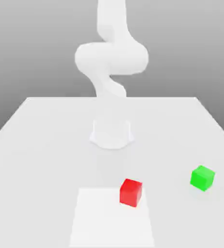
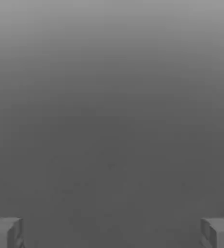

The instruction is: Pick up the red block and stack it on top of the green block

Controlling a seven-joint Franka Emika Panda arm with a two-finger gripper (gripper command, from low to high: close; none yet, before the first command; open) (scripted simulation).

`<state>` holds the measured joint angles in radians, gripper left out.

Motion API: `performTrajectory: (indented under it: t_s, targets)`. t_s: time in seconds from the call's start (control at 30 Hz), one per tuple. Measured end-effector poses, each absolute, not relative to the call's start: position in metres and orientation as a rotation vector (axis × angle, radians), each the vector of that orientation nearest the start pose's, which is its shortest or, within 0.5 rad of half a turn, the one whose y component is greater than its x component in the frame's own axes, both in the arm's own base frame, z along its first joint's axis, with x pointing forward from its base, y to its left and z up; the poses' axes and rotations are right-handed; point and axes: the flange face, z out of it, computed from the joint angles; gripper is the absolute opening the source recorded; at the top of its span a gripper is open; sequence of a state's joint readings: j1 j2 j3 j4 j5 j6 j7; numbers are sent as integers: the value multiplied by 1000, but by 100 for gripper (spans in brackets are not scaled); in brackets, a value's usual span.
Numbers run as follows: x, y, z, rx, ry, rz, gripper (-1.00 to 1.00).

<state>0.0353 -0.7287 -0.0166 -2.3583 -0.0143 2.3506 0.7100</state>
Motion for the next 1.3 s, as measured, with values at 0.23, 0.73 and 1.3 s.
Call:
performTrajectory:
  t_s: [0.23, 0.73, 1.3]
  targets:
    - [428, 27, 491, -2920, 459, -681, 0]
    - [351, 55, 198, -3089, -567, -10, 0]
    - [350, 55, 176, -3087, -580, 3, -100]
